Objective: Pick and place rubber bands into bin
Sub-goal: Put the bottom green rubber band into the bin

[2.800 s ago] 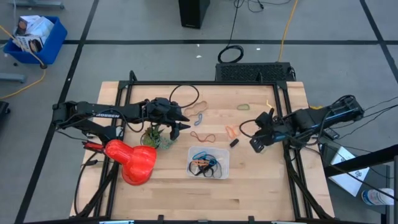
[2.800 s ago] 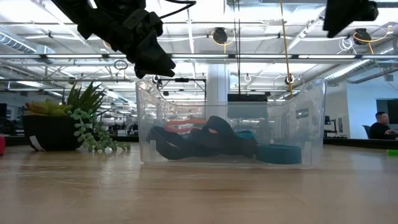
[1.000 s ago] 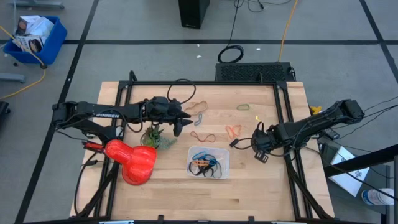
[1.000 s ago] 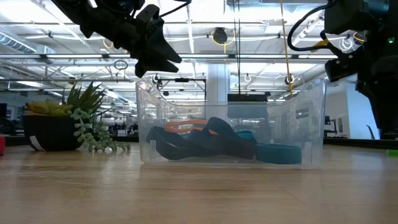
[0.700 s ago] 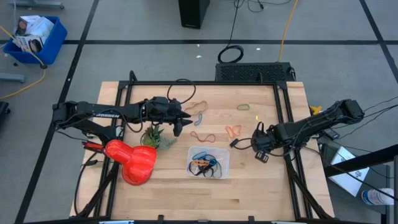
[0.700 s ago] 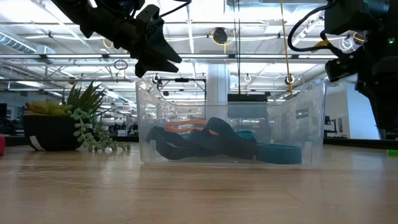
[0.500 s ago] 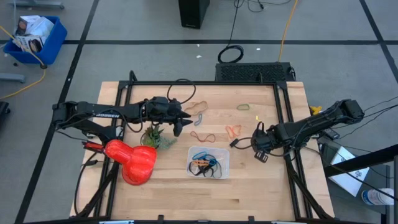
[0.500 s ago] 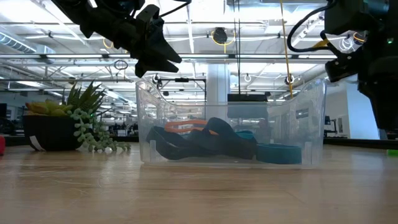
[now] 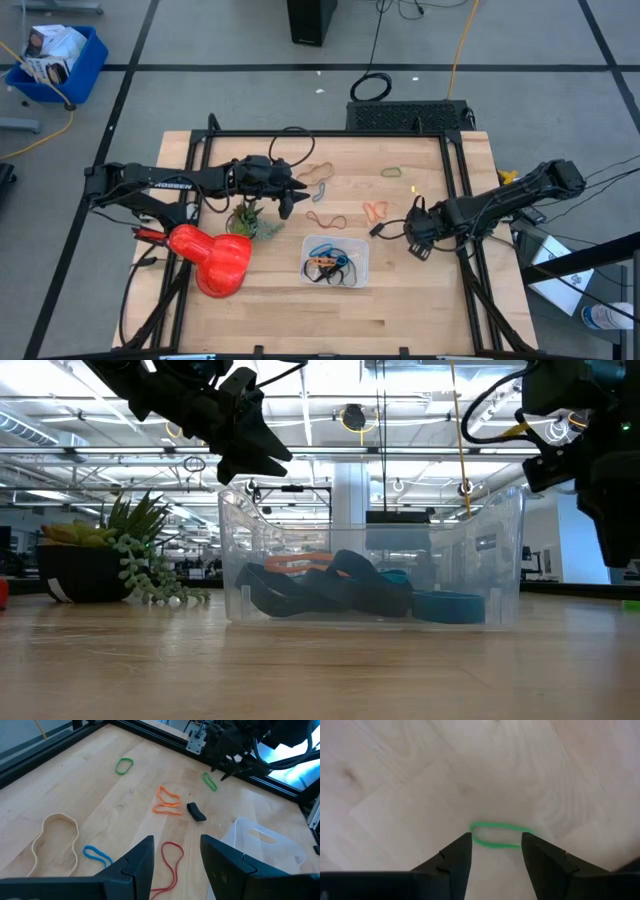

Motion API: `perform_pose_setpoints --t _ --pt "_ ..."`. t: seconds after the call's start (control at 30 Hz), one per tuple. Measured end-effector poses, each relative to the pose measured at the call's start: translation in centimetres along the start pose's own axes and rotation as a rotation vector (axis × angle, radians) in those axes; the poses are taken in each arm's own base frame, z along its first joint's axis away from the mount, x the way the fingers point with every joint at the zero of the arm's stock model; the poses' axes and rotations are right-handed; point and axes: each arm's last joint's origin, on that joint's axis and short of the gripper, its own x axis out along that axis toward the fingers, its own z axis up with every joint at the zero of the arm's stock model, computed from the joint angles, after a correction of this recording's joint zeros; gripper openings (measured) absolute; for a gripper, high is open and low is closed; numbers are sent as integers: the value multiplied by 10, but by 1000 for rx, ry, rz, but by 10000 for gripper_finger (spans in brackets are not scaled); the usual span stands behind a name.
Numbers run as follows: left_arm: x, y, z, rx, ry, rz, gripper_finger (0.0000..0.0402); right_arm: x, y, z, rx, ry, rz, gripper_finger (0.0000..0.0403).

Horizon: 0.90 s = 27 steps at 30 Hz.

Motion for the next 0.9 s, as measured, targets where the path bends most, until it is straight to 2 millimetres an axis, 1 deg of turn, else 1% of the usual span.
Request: perform_pose_setpoints --t 0.1,0.37,0.47,0.67,0.9 --pt "0 0 0 0 0 0 168 2 0 1 19 -17 -19 170" --pt "0 0 0 -1 0 1 168 33 -11 -12 38 37 -76 155" --pt "0 0 0 0 0 0 168 40 -14 -16 48 40 -79 149" --pt "0 1 0 0 -8 24 168 47 -18 -20 48 47 -90 141" --pt "0 1 0 0 -8 26 168 48 -16 -18 52 30 -63 122"
